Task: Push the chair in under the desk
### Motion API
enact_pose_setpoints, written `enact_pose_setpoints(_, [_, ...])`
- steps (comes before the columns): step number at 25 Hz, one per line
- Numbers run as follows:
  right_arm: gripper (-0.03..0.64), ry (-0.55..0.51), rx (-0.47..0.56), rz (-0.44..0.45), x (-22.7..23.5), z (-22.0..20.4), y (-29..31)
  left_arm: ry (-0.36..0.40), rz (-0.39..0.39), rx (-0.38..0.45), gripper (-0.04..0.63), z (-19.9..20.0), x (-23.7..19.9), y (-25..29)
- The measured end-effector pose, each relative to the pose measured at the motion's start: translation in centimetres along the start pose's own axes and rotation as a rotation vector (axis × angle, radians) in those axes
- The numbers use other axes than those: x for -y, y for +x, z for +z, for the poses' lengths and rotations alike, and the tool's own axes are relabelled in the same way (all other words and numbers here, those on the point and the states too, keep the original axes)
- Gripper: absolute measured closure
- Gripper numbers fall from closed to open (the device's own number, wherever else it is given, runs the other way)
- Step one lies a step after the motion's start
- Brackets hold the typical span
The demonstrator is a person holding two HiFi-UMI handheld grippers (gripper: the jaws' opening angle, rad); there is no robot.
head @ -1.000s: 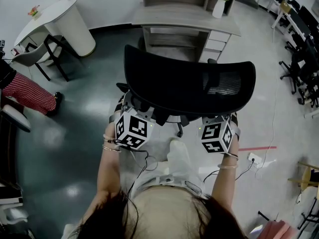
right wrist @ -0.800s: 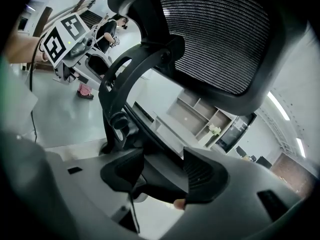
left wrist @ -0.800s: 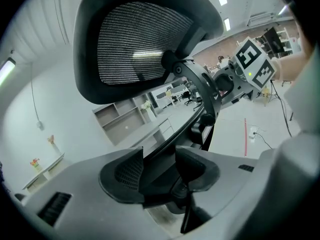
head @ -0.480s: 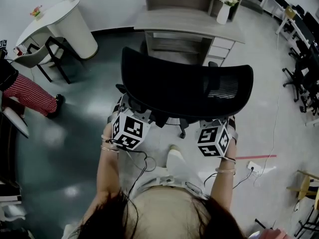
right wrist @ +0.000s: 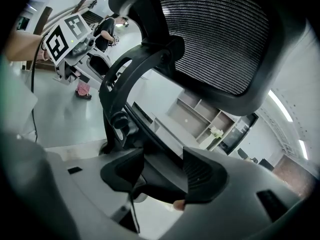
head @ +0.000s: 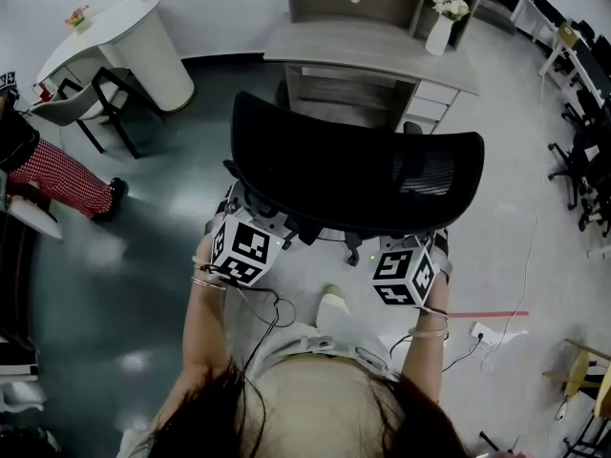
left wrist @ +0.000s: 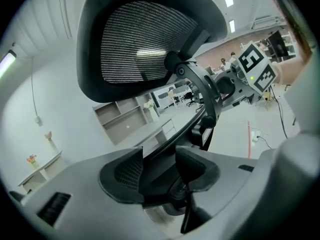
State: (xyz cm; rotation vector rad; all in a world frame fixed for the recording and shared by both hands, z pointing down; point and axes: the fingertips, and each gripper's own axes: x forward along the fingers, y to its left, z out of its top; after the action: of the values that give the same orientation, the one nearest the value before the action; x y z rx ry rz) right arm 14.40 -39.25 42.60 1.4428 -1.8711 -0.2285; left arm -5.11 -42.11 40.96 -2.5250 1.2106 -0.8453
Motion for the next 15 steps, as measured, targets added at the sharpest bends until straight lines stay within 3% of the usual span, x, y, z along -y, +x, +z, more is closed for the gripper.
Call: enact_pose_setpoints(15, [0.383,-0.020,0.020,0.024,1.8,1.0,3.3,-0.062,-0.005,-0.004,0.394,0.7,-2.0,2.6])
